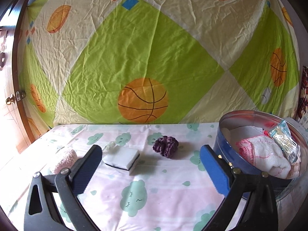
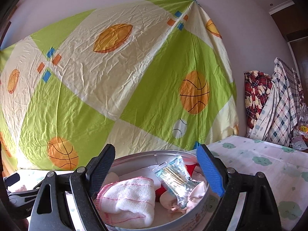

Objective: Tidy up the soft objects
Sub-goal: 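Withdraw both tools from the tin toward the remaining items, then grasp the purple scrunchie with the right tool while the left tool grasps the pink fuzzy sock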

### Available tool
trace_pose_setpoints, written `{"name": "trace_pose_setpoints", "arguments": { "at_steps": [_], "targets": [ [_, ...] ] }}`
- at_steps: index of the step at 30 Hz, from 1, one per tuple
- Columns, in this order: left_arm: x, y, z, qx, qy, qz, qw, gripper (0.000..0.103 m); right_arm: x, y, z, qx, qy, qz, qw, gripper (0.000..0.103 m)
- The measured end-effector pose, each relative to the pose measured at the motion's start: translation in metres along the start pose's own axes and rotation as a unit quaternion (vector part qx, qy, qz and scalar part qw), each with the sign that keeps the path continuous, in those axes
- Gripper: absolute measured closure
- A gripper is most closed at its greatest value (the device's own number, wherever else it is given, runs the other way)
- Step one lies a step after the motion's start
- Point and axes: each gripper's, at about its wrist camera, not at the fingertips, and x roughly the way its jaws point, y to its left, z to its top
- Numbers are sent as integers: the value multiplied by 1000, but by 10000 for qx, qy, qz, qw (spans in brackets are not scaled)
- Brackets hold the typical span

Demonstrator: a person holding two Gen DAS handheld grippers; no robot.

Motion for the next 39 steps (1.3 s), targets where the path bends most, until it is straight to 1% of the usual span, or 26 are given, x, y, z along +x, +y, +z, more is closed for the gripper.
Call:
{"name": "trace_pose_setpoints", "arguments": {
  "at_steps": [8, 13, 17, 22, 26, 31, 35, 37, 39],
  "targets": [
    [9, 41, -1, -204, 78, 194, 9996, 0, -1, 46, -9, -159, 147, 353, 9991, 15],
    [20, 72, -2, -427, 234, 410, 9980, 0, -3, 75, -15, -288, 234, 600, 9975, 15],
    [30, 97, -4, -624, 437, 551, 9956, 0, -2, 96, -19, -337, 367, 809, 9955, 15],
    [44, 127, -5, -705, 637, 969, 9908, 0, -2, 121, -26, -381, 479, 1042, 9927, 15],
    [59, 158, -6, -916, 875, 1254, 9840, 0, -1, 141, -31, -499, 615, 1223, 9893, 15],
    [84, 194, -11, -1430, 1299, 1437, 9706, 1, 4, 163, -37, -620, 826, 1402, 9847, 15],
    [105, 212, -15, -1712, 1677, 1398, 9607, 1, 8, 178, -42, -724, 1005, 1539, 9803, 15],
    [115, 215, -20, -1791, 1948, 1364, 9546, 1, 12, 184, -45, -774, 1118, 1547, 9786, 15],
    [123, 217, -24, -1845, 2155, 1270, 9505, 1, 18, 189, -48, -826, 1241, 1503, 9773, 15]
  ]
}}
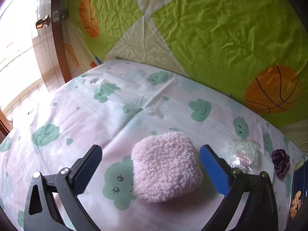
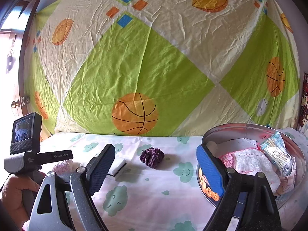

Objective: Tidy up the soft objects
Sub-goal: 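Grasp the purple scrunchie with the right tool while the left tool grasps the pink fuzzy sock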

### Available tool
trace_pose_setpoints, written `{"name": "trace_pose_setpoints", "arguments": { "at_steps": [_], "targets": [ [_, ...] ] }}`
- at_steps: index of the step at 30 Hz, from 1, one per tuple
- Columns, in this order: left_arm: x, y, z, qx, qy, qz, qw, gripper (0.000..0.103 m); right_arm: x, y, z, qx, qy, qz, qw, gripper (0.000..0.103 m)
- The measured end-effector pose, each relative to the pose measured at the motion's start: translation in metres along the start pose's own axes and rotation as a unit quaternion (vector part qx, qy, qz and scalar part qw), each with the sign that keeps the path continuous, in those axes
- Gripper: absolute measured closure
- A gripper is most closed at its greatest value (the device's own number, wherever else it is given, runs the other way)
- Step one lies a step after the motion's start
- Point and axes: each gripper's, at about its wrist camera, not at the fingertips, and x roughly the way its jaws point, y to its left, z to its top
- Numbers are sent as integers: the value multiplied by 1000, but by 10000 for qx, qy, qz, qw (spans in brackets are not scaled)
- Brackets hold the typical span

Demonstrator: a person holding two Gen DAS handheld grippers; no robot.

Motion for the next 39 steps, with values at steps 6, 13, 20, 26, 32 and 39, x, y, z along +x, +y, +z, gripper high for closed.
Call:
{"name": "trace_pose_setpoints", "arguments": {
  "at_steps": [6, 13, 20, 26, 32, 39],
  "targets": [
    [20, 3, 0, -97, 509, -52, 9986, 1, 13, 9, 1, -60, 119, 37, 9999, 15],
    [21, 1, 0, 2, 562, 12, 9984, 0, 37, 15, 5, -32, 362, 120, 9993, 15],
    [21, 1, 0, 26, 565, 24, 9984, 2, 106, 15, 8, 252, 1298, 27, 9912, 15],
    [15, -5, 0, 363, 475, -58, 9982, 35, 159, 17, 6, 330, 2020, -275, 9784, 15],
    [12, -15, -1, 795, 445, -290, 9954, 65, 200, 12, -10, 411, 2996, -505, 9518, 29],
    [13, 6, 4, 181, 467, -1085, 9928, 76, 182, 13, -7, 360, 2745, -187, 9607, 67]
  ]
}}
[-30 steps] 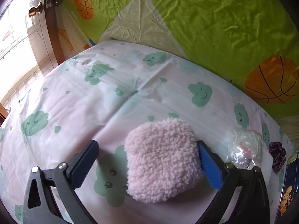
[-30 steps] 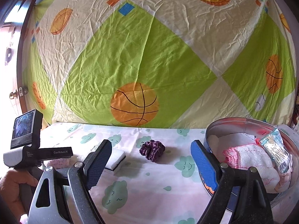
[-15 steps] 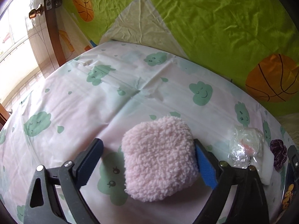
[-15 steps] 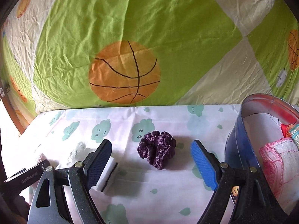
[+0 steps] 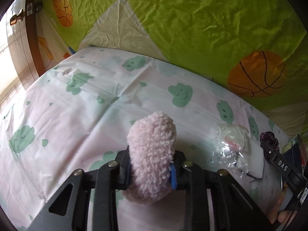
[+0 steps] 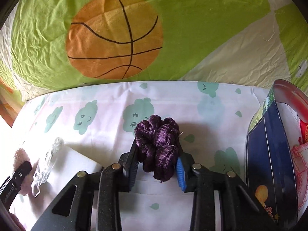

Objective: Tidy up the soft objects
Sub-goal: 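Grasp the purple scrunchie with the right tool while the left tool grasps the pink fuzzy sock, then carry the purple scrunchie and pink sock over the blue tin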

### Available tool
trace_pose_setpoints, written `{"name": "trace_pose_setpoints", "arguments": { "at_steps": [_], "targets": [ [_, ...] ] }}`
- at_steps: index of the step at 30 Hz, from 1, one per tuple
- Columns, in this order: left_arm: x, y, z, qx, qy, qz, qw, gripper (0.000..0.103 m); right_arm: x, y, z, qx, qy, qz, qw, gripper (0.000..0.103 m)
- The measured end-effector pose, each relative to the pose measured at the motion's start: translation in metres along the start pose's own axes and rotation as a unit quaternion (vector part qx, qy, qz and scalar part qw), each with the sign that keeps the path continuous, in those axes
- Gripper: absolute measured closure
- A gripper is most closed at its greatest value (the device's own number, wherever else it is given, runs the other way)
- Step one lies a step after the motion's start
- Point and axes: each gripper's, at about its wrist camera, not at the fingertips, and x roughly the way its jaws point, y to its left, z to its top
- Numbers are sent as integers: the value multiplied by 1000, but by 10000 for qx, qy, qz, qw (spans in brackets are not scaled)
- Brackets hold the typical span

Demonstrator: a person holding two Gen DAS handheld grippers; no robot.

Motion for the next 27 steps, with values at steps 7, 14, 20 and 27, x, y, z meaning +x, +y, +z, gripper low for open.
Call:
{"name": "trace_pose_setpoints", "arguments": {
  "at_steps": [7, 14, 20, 27],
  "targets": [
    [-48, 7, 12, -132, -1276, -799, 9885, 76, -80, -5, -33, -116, -1510, 727, 9858, 67],
    [-87, -15, 1, 387, -2245, -1315, 9648, 76, -127, -12, -64, -101, -2200, 1029, 9700, 67],
    [-93, -30, -10, 650, -2351, -1039, 9642, 75, -141, -7, -75, -351, -2527, 925, 9625, 67],
    [-89, -38, -16, 796, -2297, -764, 9670, 75, -154, -14, -85, -436, -2748, 572, 9588, 67]
  ]
}}
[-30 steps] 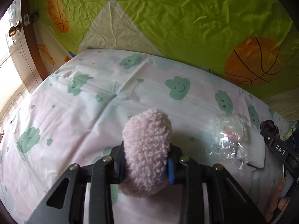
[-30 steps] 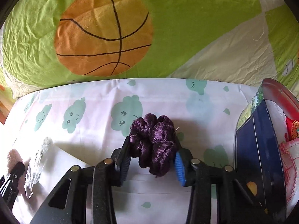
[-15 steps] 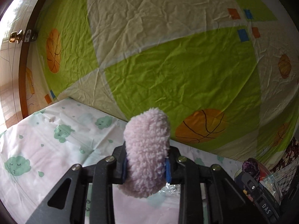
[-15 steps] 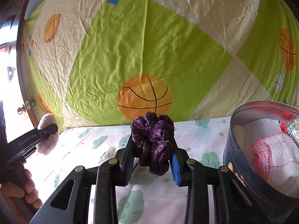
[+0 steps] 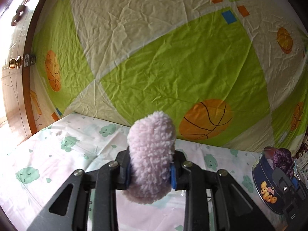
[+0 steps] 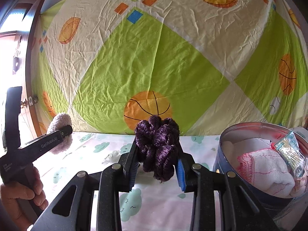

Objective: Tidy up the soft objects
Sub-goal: 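Carry the purple scrunchie and pink sock over the blue tin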

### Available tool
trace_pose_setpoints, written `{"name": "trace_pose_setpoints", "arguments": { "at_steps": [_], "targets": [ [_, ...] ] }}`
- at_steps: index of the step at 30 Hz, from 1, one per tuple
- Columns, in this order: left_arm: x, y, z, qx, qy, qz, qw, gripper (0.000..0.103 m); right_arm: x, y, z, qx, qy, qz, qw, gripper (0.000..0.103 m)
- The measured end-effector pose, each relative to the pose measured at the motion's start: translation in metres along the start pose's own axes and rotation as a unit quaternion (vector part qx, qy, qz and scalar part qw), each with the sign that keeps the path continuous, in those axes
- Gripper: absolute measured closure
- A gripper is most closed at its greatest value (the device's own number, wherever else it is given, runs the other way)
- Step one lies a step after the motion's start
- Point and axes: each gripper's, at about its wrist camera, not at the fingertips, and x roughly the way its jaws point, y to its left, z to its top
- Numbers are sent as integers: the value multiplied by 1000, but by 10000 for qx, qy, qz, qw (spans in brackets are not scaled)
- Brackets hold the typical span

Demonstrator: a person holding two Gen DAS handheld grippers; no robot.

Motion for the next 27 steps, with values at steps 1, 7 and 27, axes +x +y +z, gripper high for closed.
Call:
{"name": "trace_pose_setpoints", "arguments": {
  "at_steps": [1, 7, 27],
  "targets": [
    [-1, -1, -1, -4, -24, -100, 9999, 75, -3, -1, 0, -32, -44, -28, 10000, 67],
    [-16, -11, -1, -100, -262, -862, 9959, 75, -25, -3, -4, -289, -246, -208, 9991, 67],
    [-44, -64, -19, 62, -323, -2031, 9786, 75, -66, -34, -9, -611, -460, -218, 9968, 66]
  ]
}}
